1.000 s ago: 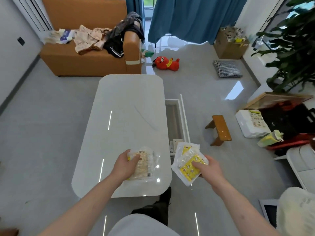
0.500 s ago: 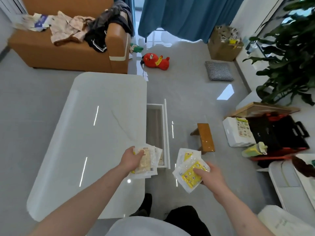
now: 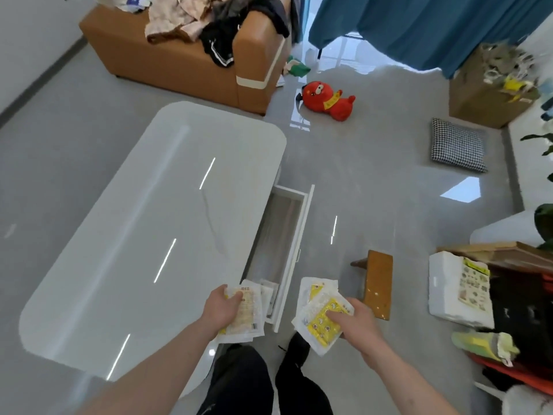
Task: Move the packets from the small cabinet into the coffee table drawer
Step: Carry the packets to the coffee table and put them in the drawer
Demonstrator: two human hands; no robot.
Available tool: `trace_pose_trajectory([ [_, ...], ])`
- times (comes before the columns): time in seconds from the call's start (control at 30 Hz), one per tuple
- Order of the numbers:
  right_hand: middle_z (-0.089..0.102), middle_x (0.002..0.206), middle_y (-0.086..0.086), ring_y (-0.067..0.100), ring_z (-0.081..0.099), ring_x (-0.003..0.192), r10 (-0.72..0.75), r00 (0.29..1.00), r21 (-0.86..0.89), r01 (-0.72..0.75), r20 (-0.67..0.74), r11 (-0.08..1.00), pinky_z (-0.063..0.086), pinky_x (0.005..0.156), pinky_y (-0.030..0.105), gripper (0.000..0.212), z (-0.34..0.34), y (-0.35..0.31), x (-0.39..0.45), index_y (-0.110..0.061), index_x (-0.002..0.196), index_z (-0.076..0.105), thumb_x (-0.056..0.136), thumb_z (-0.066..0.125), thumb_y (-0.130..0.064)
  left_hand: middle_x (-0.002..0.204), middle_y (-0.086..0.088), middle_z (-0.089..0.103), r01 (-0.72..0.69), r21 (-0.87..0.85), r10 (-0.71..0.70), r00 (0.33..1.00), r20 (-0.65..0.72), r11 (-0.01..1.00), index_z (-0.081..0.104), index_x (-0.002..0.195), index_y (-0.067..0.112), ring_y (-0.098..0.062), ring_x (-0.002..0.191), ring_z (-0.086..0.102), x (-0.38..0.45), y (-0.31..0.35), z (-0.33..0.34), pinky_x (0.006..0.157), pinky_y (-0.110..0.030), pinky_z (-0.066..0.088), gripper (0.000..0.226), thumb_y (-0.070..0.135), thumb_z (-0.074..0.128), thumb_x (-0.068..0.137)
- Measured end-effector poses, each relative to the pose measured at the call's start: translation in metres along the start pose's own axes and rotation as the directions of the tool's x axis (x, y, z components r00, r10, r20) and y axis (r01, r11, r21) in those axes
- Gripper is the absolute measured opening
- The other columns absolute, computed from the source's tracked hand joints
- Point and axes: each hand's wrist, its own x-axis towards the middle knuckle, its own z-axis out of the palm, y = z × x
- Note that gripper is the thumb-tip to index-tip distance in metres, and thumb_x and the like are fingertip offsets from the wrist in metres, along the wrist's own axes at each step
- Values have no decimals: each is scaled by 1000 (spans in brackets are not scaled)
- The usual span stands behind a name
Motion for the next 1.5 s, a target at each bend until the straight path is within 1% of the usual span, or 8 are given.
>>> trace_pose_trajectory([
  [0.3,76,92,-6,12,75,82,6,999,-140,1,47,990,62,80,42,17,17,13,163,-31,96,67,85,75,-21,154,-12,43,70,107,-63,996,-70,992,34,152,4,-29,142,41,119,2,75,116,-37,30,64,38,52,102],
  [0.4,74,93,-6,7,71,78,3,998,-135,5,59,991,55,62,24,18,35,31,214,-31,98,64,89,72,-17,142,-10,55,65,119,-57,996,-75,991,45,144,5,-29,132,51,170,-22,103,111,-35,39,54,38,52,102],
  [0.8,77,91,-6,9,75,78,85,995,-149,-77,44,986,59,68,30,20,71,117,307,-28,103,70,87,74,-17,106,-2,67,83,128,-90,995,51,988,60,119,16,-19,94,64,270,-82,180,75,-27,48,26,33,52,103],
  [0.97,78,87,-7,9,75,77,108,993,-149,-101,42,984,60,72,33,21,70,125,298,-29,101,71,88,73,-13,113,-7,60,22,142,-21,1000,-6,990,66,116,14,-22,96,66,261,-91,179,87,-38,56,26,33,56,100],
  [1.13,78,89,-6,9,75,75,121,992,-112,-115,44,987,57,67,28,18,76,125,295,-27,99,70,89,74,-13,93,5,68,-57,36,58,998,-30,998,64,108,21,-11,85,66,260,-76,172,65,-19,50,15,26,52,103],
  [1.23,77,89,-5,11,75,76,126,991,-113,-120,47,986,57,66,27,17,80,126,298,-26,98,69,89,74,-13,90,5,68,-51,52,51,999,12,997,68,106,20,-13,86,66,273,-70,177,75,-29,57,18,21,49,104],
  [1.4,78,89,-6,11,76,77,133,989,-109,-126,59,986,59,69,31,16,85,129,302,-25,98,70,88,74,-14,107,4,72,-105,200,102,994,23,974,72,120,22,-21,106,66,283,-75,187,87,-24,49,33,14,45,103],
  [1.5,78,89,-6,10,76,76,135,989,-108,-127,64,986,59,69,31,16,85,130,301,-26,98,70,89,73,-13,149,8,50,-173,358,163,985,57,918,61,137,31,-20,135,50,283,-80,185,106,-25,40,47,8,43,100],
])
